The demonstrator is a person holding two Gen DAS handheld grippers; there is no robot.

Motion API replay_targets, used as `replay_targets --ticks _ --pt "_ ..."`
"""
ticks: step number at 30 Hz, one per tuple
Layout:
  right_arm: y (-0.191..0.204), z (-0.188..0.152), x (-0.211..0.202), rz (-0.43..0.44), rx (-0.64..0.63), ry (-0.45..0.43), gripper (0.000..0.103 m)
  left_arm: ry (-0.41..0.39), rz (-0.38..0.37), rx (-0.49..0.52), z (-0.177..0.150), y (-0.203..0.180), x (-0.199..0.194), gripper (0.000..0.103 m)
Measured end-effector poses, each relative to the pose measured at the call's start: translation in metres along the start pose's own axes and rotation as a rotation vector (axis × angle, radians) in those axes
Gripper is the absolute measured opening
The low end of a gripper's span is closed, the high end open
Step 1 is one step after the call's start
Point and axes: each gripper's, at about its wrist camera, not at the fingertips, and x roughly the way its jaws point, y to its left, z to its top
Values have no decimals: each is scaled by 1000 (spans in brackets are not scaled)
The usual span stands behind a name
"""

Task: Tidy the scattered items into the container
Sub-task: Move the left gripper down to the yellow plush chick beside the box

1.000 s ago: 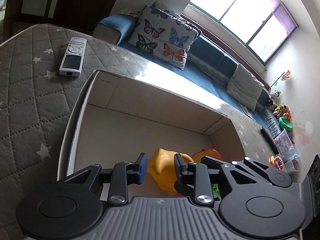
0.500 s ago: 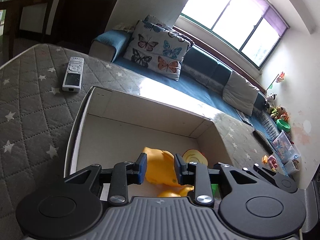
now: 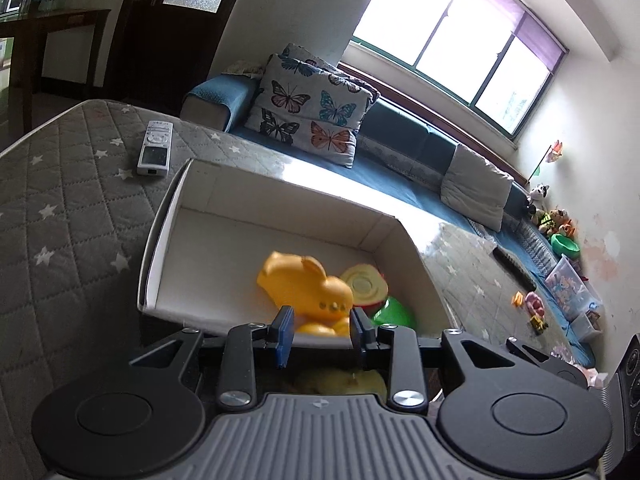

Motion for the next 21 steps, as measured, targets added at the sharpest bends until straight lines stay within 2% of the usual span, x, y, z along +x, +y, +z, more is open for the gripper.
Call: replay_targets --ticks 10,21 --pt "12 -30 -4 9 19 47 88 36 26 -17 -29 -3 -6 33" --pt "11 -43 -2 -8 72 59 91 47 43 -48 -48 2 -10 33"
